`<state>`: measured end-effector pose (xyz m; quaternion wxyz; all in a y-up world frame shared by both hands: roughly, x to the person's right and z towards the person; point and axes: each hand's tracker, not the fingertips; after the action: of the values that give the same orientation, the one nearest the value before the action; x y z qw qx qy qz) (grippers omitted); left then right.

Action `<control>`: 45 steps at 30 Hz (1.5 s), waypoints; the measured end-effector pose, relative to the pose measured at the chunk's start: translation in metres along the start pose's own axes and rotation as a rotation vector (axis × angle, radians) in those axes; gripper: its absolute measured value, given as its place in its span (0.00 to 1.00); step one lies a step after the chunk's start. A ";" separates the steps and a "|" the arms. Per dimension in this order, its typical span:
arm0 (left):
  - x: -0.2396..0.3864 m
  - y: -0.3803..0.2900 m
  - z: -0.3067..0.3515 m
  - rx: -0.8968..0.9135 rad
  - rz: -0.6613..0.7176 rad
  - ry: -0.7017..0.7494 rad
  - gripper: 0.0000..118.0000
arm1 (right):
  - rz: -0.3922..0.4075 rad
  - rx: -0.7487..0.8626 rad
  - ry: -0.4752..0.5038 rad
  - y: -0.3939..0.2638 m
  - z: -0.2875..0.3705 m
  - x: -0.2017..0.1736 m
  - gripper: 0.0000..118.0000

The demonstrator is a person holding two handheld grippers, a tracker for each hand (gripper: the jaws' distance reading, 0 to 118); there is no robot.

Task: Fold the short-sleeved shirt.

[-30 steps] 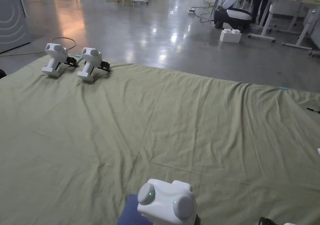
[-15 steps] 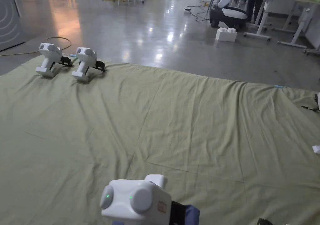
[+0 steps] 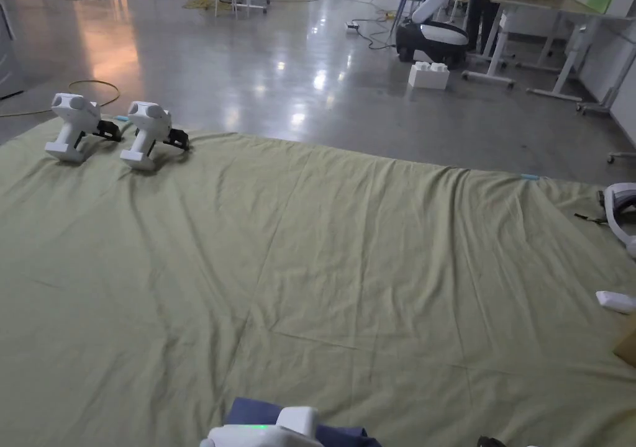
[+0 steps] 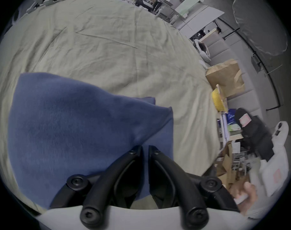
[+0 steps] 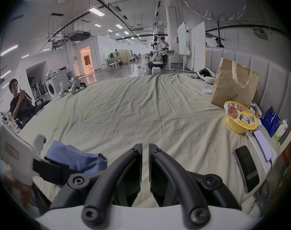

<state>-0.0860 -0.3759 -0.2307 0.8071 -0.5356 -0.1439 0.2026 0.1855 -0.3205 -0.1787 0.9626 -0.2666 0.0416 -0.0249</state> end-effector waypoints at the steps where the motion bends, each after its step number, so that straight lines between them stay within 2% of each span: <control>1: -0.001 -0.003 -0.003 0.017 -0.021 0.003 0.08 | 0.001 0.001 0.003 0.001 0.001 -0.001 0.09; 6: -0.005 -0.003 0.020 0.056 -0.047 -0.055 0.08 | 0.021 0.018 0.016 0.007 0.005 -0.009 0.09; 8: -0.011 0.001 0.040 0.142 -0.024 -0.098 0.08 | 0.027 0.037 0.020 0.011 0.005 -0.013 0.09; 10: -0.015 0.006 0.064 0.244 -0.073 -0.093 0.08 | 0.033 0.059 0.019 0.017 0.005 -0.018 0.09; 13: -0.018 0.012 0.098 0.429 -0.179 0.012 0.08 | 0.034 0.102 0.016 0.027 0.004 -0.028 0.09; 18: -0.019 0.013 0.146 0.699 -0.274 0.176 0.08 | 0.061 0.203 0.027 0.048 0.006 -0.050 0.09; 20: -0.013 0.010 0.159 0.812 -0.354 0.331 0.08 | 0.076 0.252 0.021 0.055 0.009 -0.058 0.09; 22: -0.012 0.008 0.168 0.899 -0.407 0.421 0.08 | 0.086 0.310 0.020 0.063 0.013 -0.066 0.09; 28: -0.020 0.007 0.183 1.026 -0.385 0.475 0.08 | 0.101 0.417 -0.021 0.080 0.024 -0.076 0.09; 35: -0.032 0.001 0.190 1.052 -0.338 0.485 0.08 | 0.073 0.414 -0.055 0.074 0.029 -0.075 0.09; 39: -0.049 -0.004 0.186 0.984 -0.305 0.482 0.08 | 0.028 0.260 0.041 0.043 0.024 -0.089 0.09; 45: -0.082 -0.029 0.174 0.849 -0.205 0.469 0.08 | 0.077 0.023 0.155 -0.024 -0.006 -0.129 0.09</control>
<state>-0.2312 -0.2849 -0.1381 0.9805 -0.1736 0.0848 0.0368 0.0557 -0.3349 -0.1634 0.9598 -0.2508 0.1259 -0.0089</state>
